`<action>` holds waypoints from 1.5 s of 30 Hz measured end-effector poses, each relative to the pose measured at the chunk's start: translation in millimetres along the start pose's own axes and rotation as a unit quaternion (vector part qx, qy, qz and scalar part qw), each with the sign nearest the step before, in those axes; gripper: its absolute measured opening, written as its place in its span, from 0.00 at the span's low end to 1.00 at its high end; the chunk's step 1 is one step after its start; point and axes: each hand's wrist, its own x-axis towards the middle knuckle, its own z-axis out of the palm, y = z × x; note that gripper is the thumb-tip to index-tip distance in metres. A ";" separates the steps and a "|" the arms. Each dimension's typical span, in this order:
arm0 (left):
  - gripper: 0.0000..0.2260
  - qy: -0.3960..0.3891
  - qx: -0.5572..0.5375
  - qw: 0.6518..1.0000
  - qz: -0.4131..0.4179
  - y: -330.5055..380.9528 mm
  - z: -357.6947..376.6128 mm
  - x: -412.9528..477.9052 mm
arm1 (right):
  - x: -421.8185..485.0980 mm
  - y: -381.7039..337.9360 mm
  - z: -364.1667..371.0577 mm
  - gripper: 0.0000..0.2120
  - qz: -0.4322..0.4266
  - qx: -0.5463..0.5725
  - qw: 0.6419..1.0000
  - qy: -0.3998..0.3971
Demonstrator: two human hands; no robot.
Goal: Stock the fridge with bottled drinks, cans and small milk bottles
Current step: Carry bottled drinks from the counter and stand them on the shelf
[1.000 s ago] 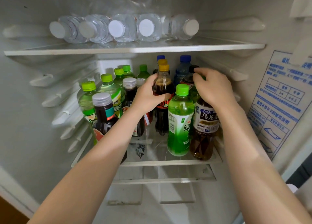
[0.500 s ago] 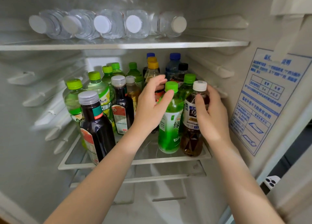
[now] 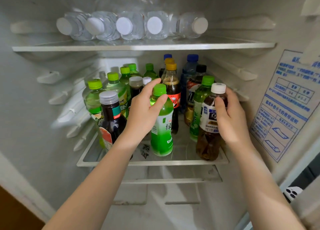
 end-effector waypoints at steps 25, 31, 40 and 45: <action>0.20 -0.053 0.148 0.987 -0.005 19.1 -44.6 -9.3 | 71.0 -87.3 15.8 0.17 0.021 -0.525 0.835 -0.161; 0.17 -0.048 0.200 0.979 0.015 25.2 -51.2 -5.0 | 70.1 -88.2 23.9 0.13 -0.059 -0.436 0.883 -0.163; 0.18 -0.131 0.237 0.963 0.000 29.1 -49.1 12.7 | 61.2 -87.1 23.6 0.11 -0.120 -0.368 0.906 -0.172; 0.26 -0.221 0.269 0.938 -0.005 33.9 -52.2 26.4 | 63.6 -83.3 22.8 0.12 -0.115 -0.360 0.909 -0.178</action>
